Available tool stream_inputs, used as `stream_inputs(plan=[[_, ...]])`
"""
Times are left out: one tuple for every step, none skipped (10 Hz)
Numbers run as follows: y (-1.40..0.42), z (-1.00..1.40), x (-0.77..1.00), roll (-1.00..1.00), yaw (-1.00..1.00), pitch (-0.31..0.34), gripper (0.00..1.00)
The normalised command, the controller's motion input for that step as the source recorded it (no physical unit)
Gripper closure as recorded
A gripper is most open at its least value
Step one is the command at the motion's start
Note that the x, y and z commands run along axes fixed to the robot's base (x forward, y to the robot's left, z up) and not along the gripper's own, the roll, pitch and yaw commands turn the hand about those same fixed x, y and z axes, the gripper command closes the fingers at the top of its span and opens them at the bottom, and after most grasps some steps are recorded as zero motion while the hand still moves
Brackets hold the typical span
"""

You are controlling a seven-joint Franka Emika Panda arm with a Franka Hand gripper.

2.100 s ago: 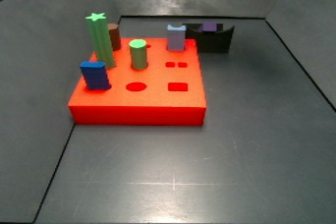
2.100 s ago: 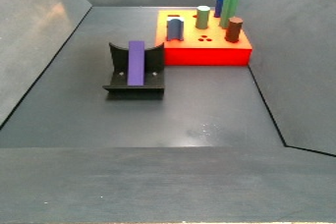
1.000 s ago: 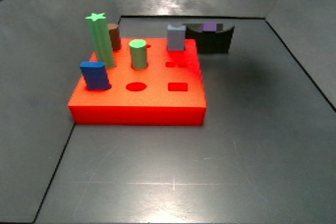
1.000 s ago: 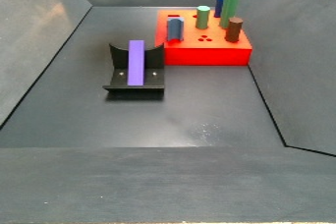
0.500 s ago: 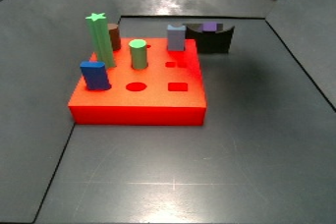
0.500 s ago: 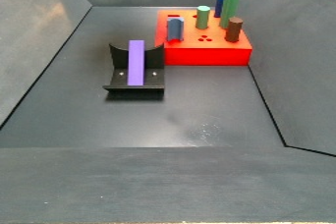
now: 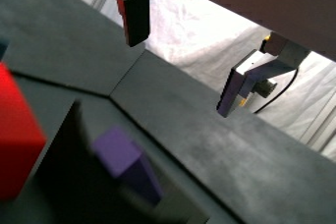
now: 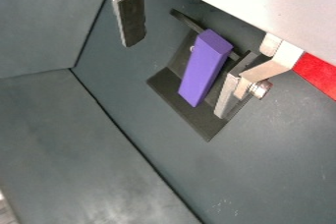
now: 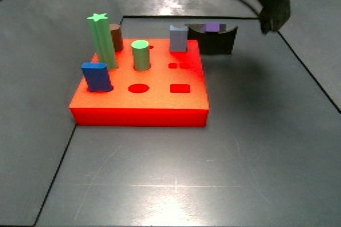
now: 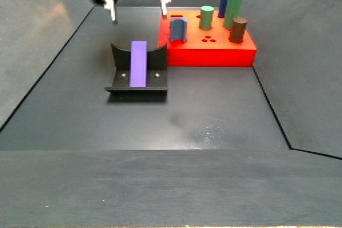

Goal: Pick up the rectangle object. Move up. Place the rectangle object on the fixture. Regrasp the rectangle object. Move to above the board. Insert the rectangle object.
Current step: Regrasp the rectangle object, then move to above the board.

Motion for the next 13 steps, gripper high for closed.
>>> stream_inputs(plan=[[0.05, -1.0, 0.09, 0.07, 0.09, -0.094, 0.0], [0.04, -1.0, 0.09, 0.07, 0.06, -0.107, 0.0], [0.04, -1.0, 0.1, 0.07, 0.03, -0.107, 0.0], [0.03, -0.87, 0.1, 0.06, 0.0, -0.099, 0.0], [0.02, -0.71, 0.09, 0.06, -0.02, -0.088, 0.0], [0.01, -0.51, 0.07, 0.06, -0.03, -0.071, 0.0], [0.01, -0.36, 0.07, 0.06, -0.03, -0.054, 0.0], [0.01, -0.21, 0.07, 0.06, -0.03, -0.036, 0.0], [0.0, -0.33, 0.0, 0.0, 0.0, 0.0, 1.0], [0.05, 1.0, -0.01, -0.35, 0.2, -0.164, 1.0], [0.05, 1.0, -0.02, -0.35, 0.18, -0.157, 1.0], [0.05, 1.0, -0.03, -0.3, 0.11, -0.171, 1.0], [0.05, 1.0, -0.03, -0.24, 0.04, -0.204, 1.0]])
